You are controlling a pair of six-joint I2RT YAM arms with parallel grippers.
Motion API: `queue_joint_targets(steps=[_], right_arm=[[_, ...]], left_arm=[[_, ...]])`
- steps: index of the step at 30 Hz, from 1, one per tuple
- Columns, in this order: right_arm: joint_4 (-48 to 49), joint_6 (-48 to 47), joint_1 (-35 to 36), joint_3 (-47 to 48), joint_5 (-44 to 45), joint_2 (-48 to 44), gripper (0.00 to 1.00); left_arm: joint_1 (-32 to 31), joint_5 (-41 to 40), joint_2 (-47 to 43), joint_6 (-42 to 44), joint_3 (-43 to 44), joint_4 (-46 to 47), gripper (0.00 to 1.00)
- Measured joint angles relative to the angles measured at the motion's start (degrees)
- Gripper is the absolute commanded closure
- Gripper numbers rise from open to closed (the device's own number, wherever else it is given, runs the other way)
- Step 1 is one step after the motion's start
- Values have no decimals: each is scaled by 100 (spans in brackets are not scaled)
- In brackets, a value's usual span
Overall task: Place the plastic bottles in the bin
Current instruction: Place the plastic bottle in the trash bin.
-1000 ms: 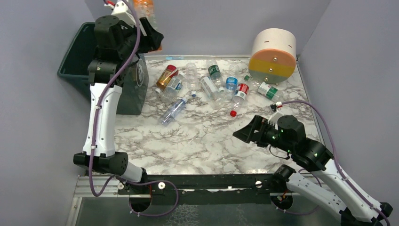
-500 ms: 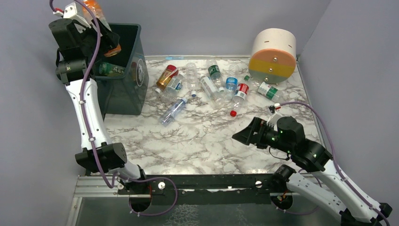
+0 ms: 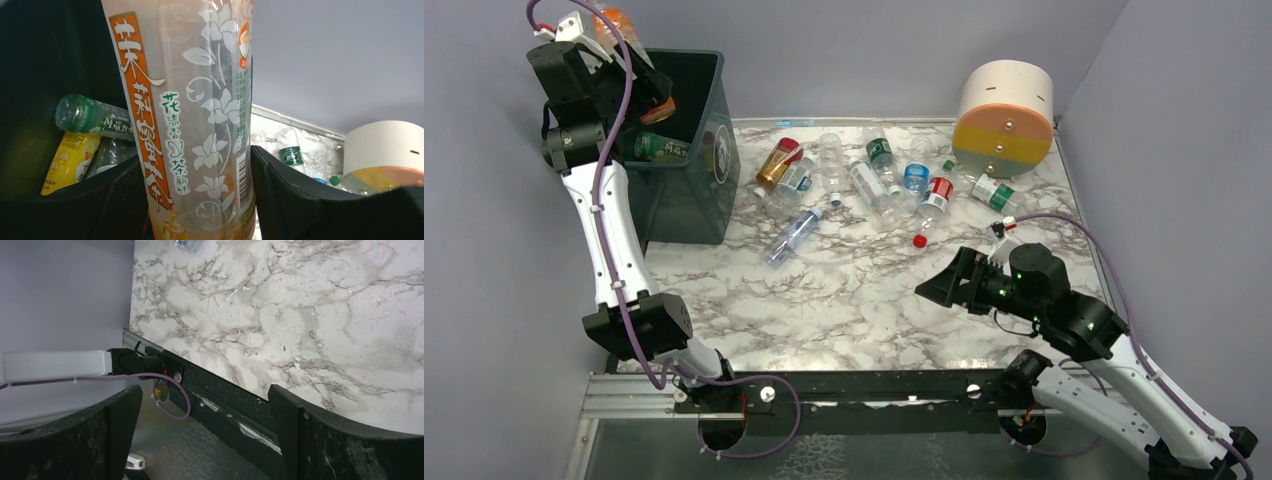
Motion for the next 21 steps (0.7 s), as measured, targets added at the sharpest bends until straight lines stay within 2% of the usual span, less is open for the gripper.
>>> queue_joint_targets(steps=[1, 4, 5, 15, 21], right_arm=[[2, 0, 0, 0, -11, -2, 1], [7, 2, 0, 0, -46, -4, 0], [9, 4, 0, 0, -55, -7, 1], [-4, 0, 0, 39, -87, 28, 1], [7, -11, 0, 328, -85, 302, 0]], left_arm=[[2, -7, 4, 2, -26, 13, 23], [4, -42, 13, 9, -149, 35, 4], [9, -68, 28, 24, -190, 35, 1], [55, -76, 118, -13, -245, 63, 1], [63, 485, 26, -201, 7, 20, 1]])
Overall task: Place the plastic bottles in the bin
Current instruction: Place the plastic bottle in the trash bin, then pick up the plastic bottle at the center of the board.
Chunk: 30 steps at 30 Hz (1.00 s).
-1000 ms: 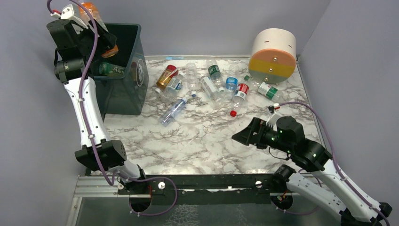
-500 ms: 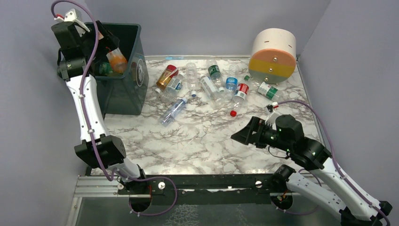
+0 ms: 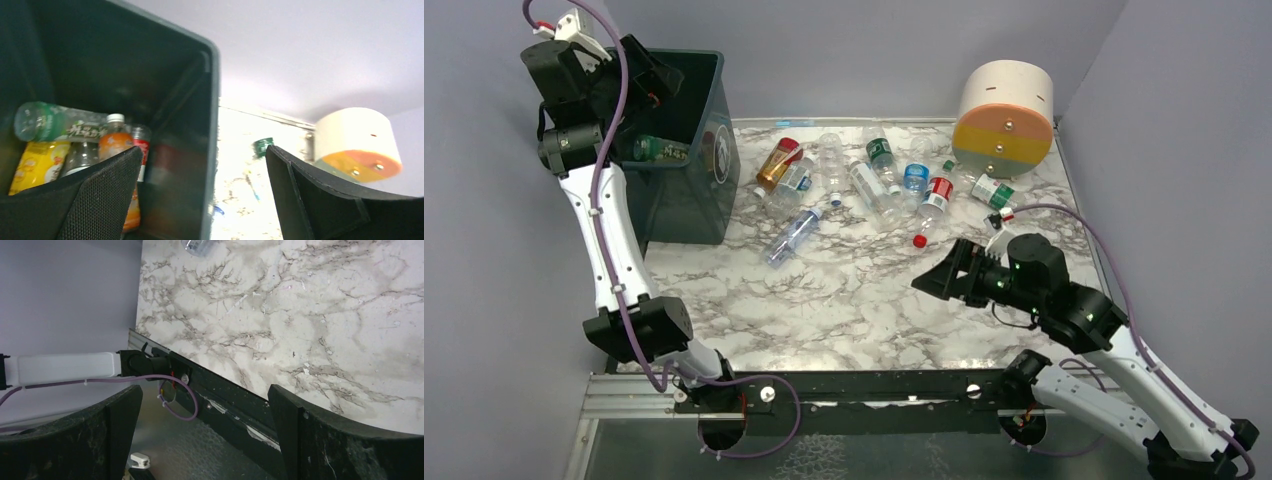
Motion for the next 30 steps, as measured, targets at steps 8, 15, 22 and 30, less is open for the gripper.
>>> queue_joint_targets(steps=[8, 15, 22, 30], right_arm=[[-264, -356, 2, 802, 815, 675, 0], [-468, -658, 0, 1458, 1886, 1749, 1], [-420, -750, -81, 1453, 2428, 2728, 3], [116, -929, -846, 1388, 2411, 3580, 8]], left_arm=[[-442, 885, -1027, -446, -415, 501, 1], [-800, 1340, -1740, -656, -1484, 848, 1], [-1123, 1517, -2076, -732, -2531, 922, 1], [-1392, 1637, -2618, -719, -3823, 1032, 1]])
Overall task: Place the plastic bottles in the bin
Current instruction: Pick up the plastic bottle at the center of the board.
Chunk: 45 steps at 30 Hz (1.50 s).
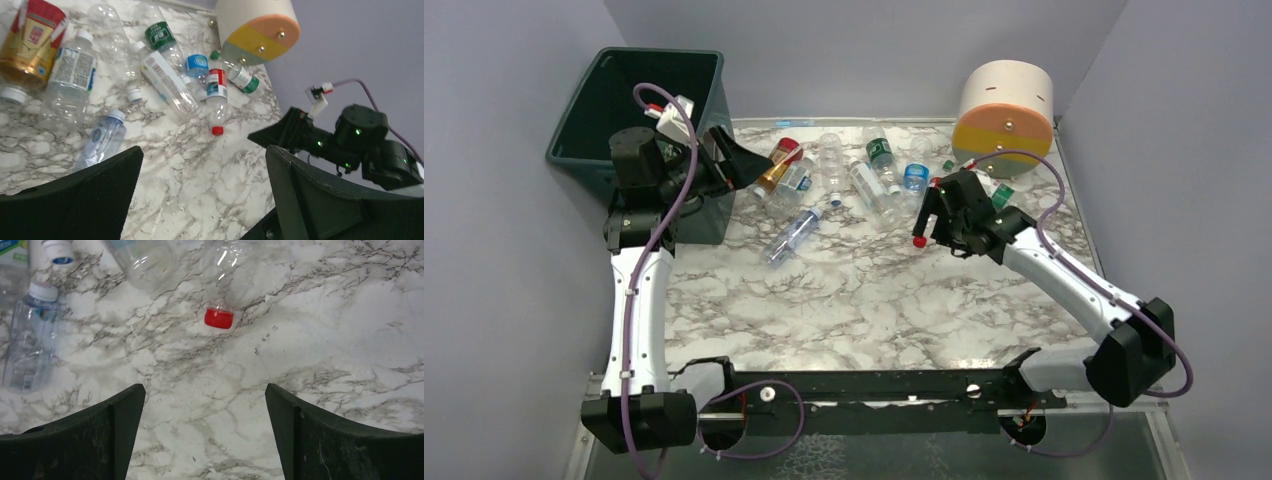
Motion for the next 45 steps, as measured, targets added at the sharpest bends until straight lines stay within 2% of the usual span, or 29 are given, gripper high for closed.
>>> queue_joint_targets(steps=[4, 12, 19, 25, 29, 32, 35, 41, 45], right_arm=[[363, -109, -319, -4, -96, 678, 9], [828, -179, -485, 61, -247, 1709, 10], [1147, -221, -684, 190, -337, 2275, 15], [1307, -251, -881, 280, -402, 2599, 23], [1425, -262, -907, 343, -472, 2750, 36], [1484, -258, -907, 345, -549, 2815, 38], [1576, -236, -907, 321, -656, 2826, 48], [2022, -122, -905, -83, -857, 2765, 76], [2216, -87, -907, -398, -927, 2551, 83]], left_arm=[[-260, 0, -184, 13, -442, 31, 1], [-516, -7, -299, 31, -693, 85, 1], [-723, -28, -354, 94, -831, 125, 1], [-785, -74, -356, 131, -907, 129, 1], [-815, -114, -356, 144, -938, 133, 1], [-848, -138, -356, 149, -964, 136, 1], [-872, -177, -356, 151, -992, 153, 1], [-935, -219, -356, 151, -1003, 168, 1], [-975, -223, -356, 151, -1003, 170, 1]])
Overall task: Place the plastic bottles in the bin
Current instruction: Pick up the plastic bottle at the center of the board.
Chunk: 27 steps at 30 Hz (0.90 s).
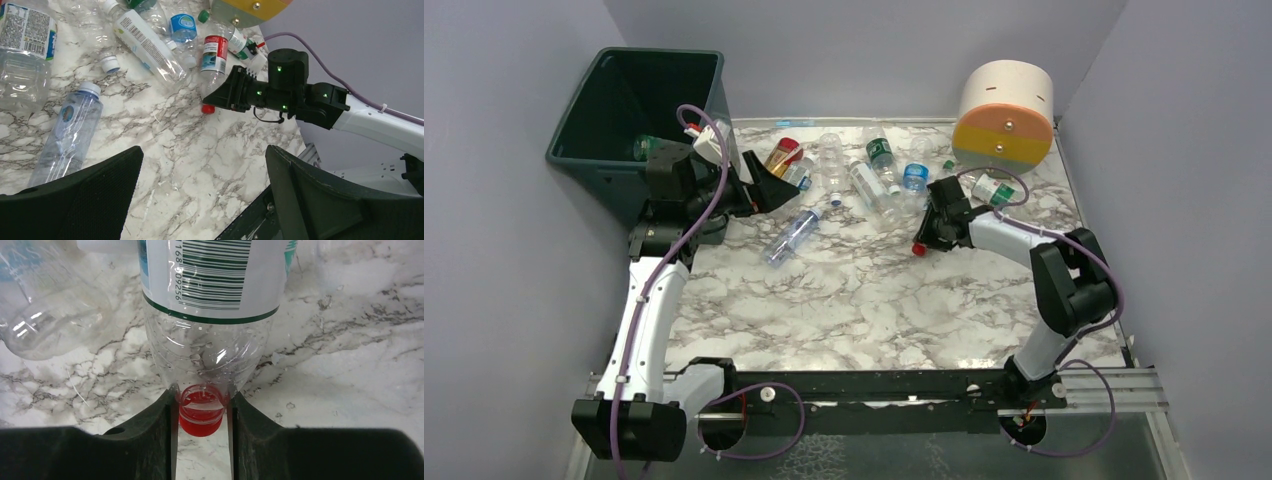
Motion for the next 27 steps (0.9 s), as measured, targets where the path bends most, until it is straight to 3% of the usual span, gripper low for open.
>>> queue_joint_targets(steps=[11, 18, 27], right_arm=[[-229, -153, 2, -907, -111, -1331, 87], [-529, -487, 72, -966, -393, -2667, 89], [-907, -734, 302, -973, -1038, -3836, 87]], left_arm=[[-385, -26, 83, 44, 0, -2, 1], [-1071, -247, 330, 7, -20, 125, 1], [-1982, -459, 564, -634, -382, 988, 1]])
